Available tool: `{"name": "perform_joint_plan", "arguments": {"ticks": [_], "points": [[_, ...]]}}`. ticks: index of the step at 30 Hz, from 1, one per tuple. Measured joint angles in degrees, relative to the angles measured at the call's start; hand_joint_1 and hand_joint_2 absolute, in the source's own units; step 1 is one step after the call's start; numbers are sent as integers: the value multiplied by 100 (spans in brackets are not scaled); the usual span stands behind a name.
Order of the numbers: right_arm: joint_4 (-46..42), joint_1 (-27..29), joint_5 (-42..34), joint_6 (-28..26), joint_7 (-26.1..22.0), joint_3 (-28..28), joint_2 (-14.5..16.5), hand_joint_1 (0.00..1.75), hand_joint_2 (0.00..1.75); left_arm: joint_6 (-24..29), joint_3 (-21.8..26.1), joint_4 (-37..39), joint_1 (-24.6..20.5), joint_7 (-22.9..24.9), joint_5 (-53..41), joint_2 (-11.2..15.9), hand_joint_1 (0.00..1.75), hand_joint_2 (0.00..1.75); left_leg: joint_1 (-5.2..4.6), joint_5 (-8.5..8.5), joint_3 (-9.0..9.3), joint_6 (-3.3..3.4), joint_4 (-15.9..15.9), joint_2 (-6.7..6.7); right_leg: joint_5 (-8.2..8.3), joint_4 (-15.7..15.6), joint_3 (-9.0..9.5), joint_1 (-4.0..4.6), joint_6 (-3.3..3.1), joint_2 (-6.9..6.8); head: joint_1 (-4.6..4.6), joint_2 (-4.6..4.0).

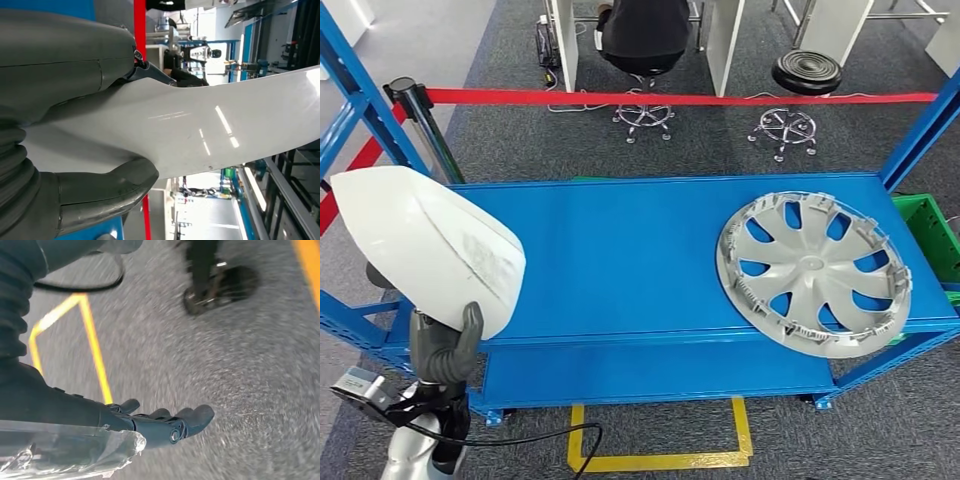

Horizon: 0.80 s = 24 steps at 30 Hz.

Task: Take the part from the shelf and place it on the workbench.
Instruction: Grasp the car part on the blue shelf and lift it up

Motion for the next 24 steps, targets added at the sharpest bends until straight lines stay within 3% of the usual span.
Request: {"name": "perform_joint_plan", "arguments": {"ticks": [3,4,5,6,9,11,13,15,17,18,19,20,21,22,24], "points": [[1,60,350,44,33,310,-19,0,175,39,-30,-7,112,-51,-112,-8,175,175,-9,23,-20,45,-14,11,-657,1102,-431,27,-22,-24,23,0],[1,74,376,49,38,377,-26,0,175,41,-39,-7,138,-52,-123,-8,175,175,-20,29,-34,49,-9,12,-784,1421,-543,32,-26,-25,27,0],[0,86,391,49,43,429,-35,0,175,41,-48,-7,156,-55,-127,-8,175,175,-27,37,-50,48,-1,11,-808,1558,-568,37,-30,-25,27,0],[0,95,407,49,46,473,-46,0,175,44,-56,-7,168,-57,-127,-9,175,175,-28,46,-70,41,14,8,-721,1453,-474,41,-37,-25,28,0],[0,101,796,120,-31,685,-81,0,175,35,-69,-8,182,-47,-130,-6,175,175,-18,69,-136,-37,88,-1,-323,382,176,49,-61,-17,28,0],[1,126,1391,157,-196,1014,-132,0,175,-12,-87,-9,177,-11,-133,13,175,175,-27,97,-166,-124,133,-5,-267,90,333,66,-121,14,9,0],[-1,192,2000,-250,-293,1397,-193,0,175,-33,-117,-23,200,38,-189,47,175,175,-20,151,-189,-205,140,-13,-236,133,251,83,-219,30,-14,0],[-15,280,2694,-1363,81,1958,-283,0,175,45,-169,-113,285,68,-340,82,175,175,-3,17,-262,-267,239,-9,-176,140,171,80,-320,11,-31,0],[-168,413,2940,-2378,656,2837,-373,0,175,200,-255,-270,361,89,-439,105,175,175,4,-473,-448,-301,735,1,-77,134,69,80,-394,-15,-60,0],[-340,499,2846,-2614,697,3299,-385,0,175,274,-298,-353,395,108,-432,111,175,175,6,-753,-558,-310,1118,2,-26,134,-1,93,-414,-22,-71,0],[-537,574,2769,-2706,485,3713,-378,0,175,335,-329,-432,435,131,-403,121,175,175,8,-948,-638,-315,1465,2,27,135,-72,108,-424,-24,-75,0],[-734,636,2781,-2744,120,4028,-353,0,175,374,-350,-496,474,156,-366,136,175,175,7,-1024,-650,-313,1684,2,77,137,-142,123,-428,-21,-74,0],[-923,682,2856,-2759,-335,4194,-308,0,175,388,-364,-541,502,174,-332,153,175,175,1,-984,-571,-301,1714,2,126,138,-207,136,-423,-19,-76,0],[-1151,722,2906,-2764,-847,4215,-222,0,175,392,-373,-573,511,184,-298,170,175,175,-9,-867,-399,-280,1545,2,172,140,-266,145,-412,-21,-77,0],[-1755,753,2810,-2771,-2009,3813,32,0,175,393,-384,-647,500,184,-218,191,175,175,-36,-669,140,-213,827,2,266,145,-369,160,-381,-35,-79,0]]}}
